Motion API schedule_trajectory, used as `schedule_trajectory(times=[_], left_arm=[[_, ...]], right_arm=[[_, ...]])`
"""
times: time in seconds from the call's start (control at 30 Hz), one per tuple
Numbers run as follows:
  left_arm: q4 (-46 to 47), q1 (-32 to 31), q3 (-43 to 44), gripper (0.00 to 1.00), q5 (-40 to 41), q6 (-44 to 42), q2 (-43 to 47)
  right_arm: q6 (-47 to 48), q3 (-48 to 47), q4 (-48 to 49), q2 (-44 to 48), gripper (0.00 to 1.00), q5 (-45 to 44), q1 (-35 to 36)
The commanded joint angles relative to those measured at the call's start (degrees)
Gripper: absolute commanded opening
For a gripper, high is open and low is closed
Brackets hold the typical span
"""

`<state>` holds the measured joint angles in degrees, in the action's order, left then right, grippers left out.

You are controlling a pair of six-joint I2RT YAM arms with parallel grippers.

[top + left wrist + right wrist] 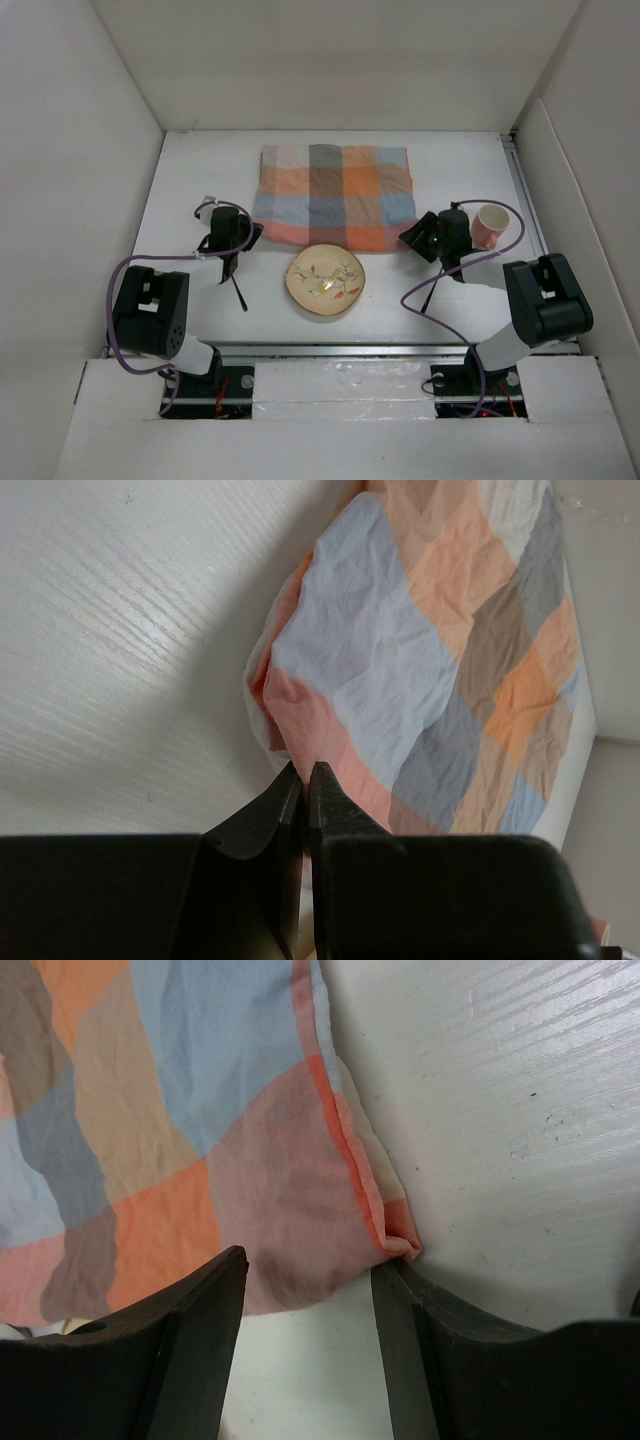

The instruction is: Set the dinner table for one person

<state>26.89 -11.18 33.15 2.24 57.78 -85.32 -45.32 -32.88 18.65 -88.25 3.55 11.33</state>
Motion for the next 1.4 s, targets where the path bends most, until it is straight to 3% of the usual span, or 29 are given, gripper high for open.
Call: schedule_trajectory(times=[0.0,0.1,0.17,0.2,0.23,0.33,0.47,0.6,0.8,1.07,1.2,1.37], left_arm=[[3.0,-0.2,-2.3,0.0,0.9,0.6,2.8],[3.5,-0.2,-2.7,0.0,2.0,0.8,3.4],[3.7,-0.2,-2.6,0.0,2.3,0.8,3.6],[4.0,-0.2,-2.8,0.0,2.5,0.9,3.7],[4.5,-0.2,-2.7,0.0,2.7,1.0,3.6],[4.5,-0.2,-1.3,0.0,3.6,0.6,3.8],[3.4,-0.2,4.0,0.0,5.8,-1.1,6.5],[-1.8,-0.2,19.2,0.0,9.9,-6.4,9.1],[-7.5,-0.2,37.9,0.0,11.0,-14.5,11.7],[-8.0,-0.2,43.8,0.0,10.5,-17.7,16.9],[-8.4,0.5,45.0,0.0,8.6,-18.0,13.5],[-11.2,2.2,47.0,0.0,5.8,-18.6,5.3]], right_arm=[[-7.4,-1.2,5.0,-0.9,0.58,-2.3,-0.2],[-13.1,-1.1,4.9,-1.9,0.58,-3.2,-0.2],[-16.2,-0.6,5.8,-3.2,0.51,-4.9,0.4],[-17.2,-0.6,6.3,-3.6,0.45,-5.7,0.4],[-18.2,-0.4,7.0,-3.9,0.27,-5.7,1.0],[-18.2,0.0,10.0,-4.1,0.0,-6.5,1.0],[-9.8,-7.3,2.2,2.2,0.0,-10.4,1.0],[-4.4,-25.6,-9.2,8.4,0.0,-15.5,1.7],[9.7,-42.5,-18.4,14.4,0.0,-15.3,2.7],[17.0,-56.1,-29.9,21.1,0.0,-12.3,0.9],[17.6,-60.1,-33.6,15.8,0.0,-8.0,-0.4],[15.4,-59.1,-30.2,8.4,0.0,-4.0,-2.4]])
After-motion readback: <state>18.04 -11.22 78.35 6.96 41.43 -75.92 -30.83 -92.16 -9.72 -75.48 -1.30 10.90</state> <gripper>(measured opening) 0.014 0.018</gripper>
